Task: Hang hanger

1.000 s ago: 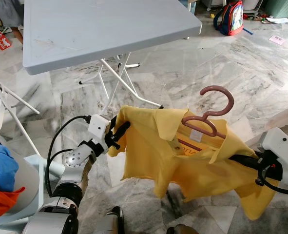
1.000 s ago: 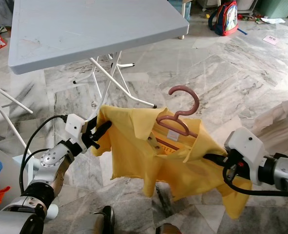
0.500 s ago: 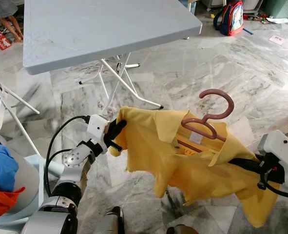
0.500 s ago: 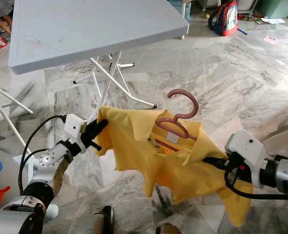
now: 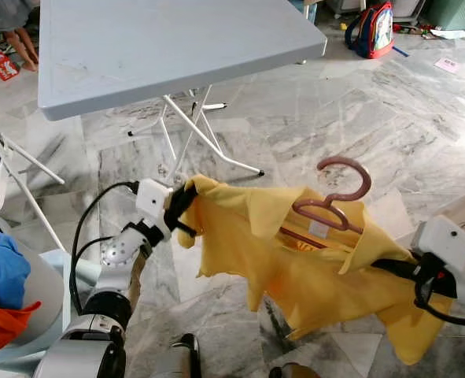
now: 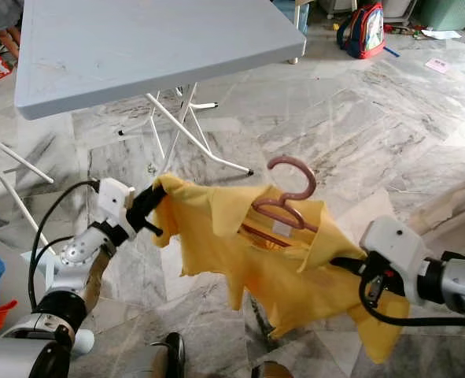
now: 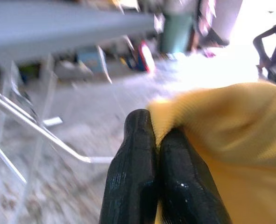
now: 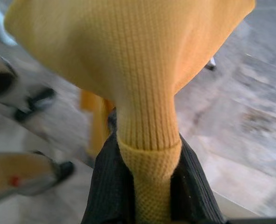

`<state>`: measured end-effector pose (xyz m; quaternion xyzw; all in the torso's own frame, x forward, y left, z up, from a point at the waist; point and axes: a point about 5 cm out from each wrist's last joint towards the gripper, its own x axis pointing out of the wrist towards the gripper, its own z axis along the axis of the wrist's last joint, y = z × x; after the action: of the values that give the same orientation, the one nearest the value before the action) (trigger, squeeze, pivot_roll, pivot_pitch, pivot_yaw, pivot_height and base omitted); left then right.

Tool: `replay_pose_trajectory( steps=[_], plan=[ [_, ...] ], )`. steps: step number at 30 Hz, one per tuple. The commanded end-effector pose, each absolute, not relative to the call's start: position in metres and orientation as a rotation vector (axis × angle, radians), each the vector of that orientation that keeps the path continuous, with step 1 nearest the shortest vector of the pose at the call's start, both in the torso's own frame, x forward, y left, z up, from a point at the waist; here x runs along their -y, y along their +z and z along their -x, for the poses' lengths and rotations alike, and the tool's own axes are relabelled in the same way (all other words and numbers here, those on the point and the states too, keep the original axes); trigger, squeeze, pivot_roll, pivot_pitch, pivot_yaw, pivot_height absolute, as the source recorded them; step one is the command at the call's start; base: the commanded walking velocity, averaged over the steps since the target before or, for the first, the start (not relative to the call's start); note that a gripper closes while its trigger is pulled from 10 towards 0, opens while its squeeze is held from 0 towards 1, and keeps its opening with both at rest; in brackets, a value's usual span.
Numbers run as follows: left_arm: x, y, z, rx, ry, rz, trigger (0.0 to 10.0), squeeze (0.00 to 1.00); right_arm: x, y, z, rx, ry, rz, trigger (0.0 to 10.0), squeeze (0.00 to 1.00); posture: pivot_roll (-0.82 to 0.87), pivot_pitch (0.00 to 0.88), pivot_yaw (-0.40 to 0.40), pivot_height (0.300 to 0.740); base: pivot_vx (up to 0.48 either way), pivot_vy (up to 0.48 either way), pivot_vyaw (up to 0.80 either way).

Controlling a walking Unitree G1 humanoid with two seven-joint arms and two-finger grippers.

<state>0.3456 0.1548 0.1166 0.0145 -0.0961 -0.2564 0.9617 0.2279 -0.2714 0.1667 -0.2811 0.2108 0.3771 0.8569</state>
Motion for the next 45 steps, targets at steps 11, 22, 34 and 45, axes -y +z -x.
replay_pose_trajectory(
  steps=[11, 22, 34, 45],
  plan=[
    [-0.197, 0.175, -0.366, 0.382, -0.274, 0.013, 0.0, 0.00, 0.304, 0.145, -0.230, -0.500, 0.638, 0.780, 10.0, 0.00, -0.16, 0.197, 0.034, 0.740, 0.000, 0.000, 0.00],
    [-0.223, 0.157, -0.369, 0.218, -0.117, 0.043, 0.0, 0.00, 0.305, 0.163, -0.208, -0.490, 0.788, 0.711, 10.0, 0.00, -0.17, 0.199, 0.036, 0.740, 0.000, 0.000, 0.00],
    [-0.217, 0.088, -0.350, -0.120, -0.104, 0.023, 0.0, 0.00, 0.291, 0.228, -0.213, -0.264, 0.827, 0.613, 10.0, 0.00, -0.20, 0.195, 0.039, 0.740, 0.000, 0.000, 0.00],
    [-0.186, 0.047, -0.329, -0.254, -0.200, 0.059, 0.0, 0.00, 0.281, 0.237, -0.221, -0.177, 0.807, 0.549, 10.0, 0.00, -0.19, 0.196, 0.038, 0.740, 0.000, 0.000, 0.00]
  ],
)
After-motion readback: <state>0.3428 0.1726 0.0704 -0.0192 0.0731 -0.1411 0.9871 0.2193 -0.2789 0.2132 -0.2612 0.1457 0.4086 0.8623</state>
